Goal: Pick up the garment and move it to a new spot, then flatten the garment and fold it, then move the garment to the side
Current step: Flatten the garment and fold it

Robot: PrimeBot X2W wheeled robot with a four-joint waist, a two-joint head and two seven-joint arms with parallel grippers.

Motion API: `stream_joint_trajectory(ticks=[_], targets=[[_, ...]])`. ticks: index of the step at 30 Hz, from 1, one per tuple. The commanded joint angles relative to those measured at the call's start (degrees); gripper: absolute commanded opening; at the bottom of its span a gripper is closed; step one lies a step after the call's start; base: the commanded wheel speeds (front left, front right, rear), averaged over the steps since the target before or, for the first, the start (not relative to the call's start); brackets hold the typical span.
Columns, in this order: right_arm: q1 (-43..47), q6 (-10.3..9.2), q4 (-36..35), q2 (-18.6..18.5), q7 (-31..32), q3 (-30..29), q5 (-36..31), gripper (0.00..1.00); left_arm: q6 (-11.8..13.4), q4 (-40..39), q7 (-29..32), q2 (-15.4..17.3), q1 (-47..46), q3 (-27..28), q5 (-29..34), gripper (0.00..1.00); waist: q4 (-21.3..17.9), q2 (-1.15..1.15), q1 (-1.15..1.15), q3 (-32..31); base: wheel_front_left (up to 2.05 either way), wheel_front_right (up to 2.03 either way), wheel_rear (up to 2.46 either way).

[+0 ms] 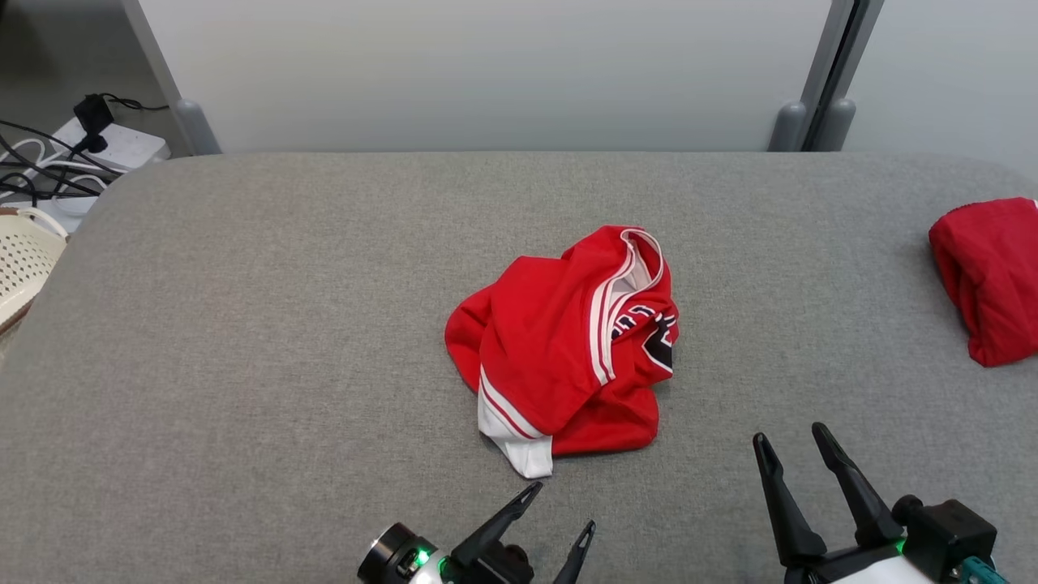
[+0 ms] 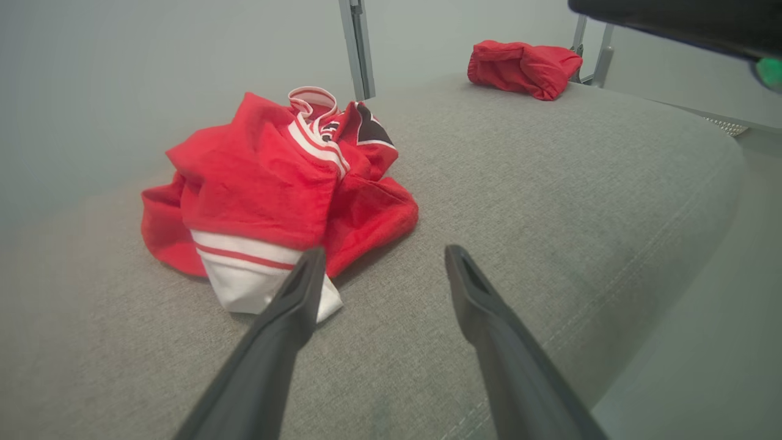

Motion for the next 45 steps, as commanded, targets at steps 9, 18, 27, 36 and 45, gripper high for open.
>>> stream_joint_trajectory(ticks=[9,18,27,36,45], targets=[[-5.14,0.0,-2.16,-2.51,-0.35,1.56,0.72,1.0,4.05,8.02,-0.34,-0.08,-12.59,-6.55,-2.49,1.0,-1.59,0.0,0.0,6.25,0.0,0.0,0.0],[-8.33,0.0,-2.77,-4.04,-0.35,2.19,1.06,1.0,9.6,16.69,-0.34,-0.08,-20.13,-11.07,-7.17,1.0,-2.47,0.0,0.0,10.84,0.0,0.0,0.0],[-9.47,0.0,-2.82,-4.3,-0.35,2.59,1.65,1.0,11.24,22.52,-0.34,-0.08,-23.72,-15.67,-11.41,0.18,-3.6,0.0,0.0,11.55,0.0,0.0,0.0],[-10.38,0.0,2.64,-4.83,-0.35,8.76,7.84,1.0,13.58,19.15,-0.34,-0.08,-24.65,-14.25,-12.92,0.0,-1.3,0.0,0.0,11.42,0.0,0.0,0.0],[-16.08,0.0,13.73,-3.73,-0.35,15.07,14.57,1.0,14.49,5.7,-0.34,1.69,-21.97,-5.51,-8.79,0.0,2.14,0.0,0.0,11.04,0.0,0.0,0.0]])
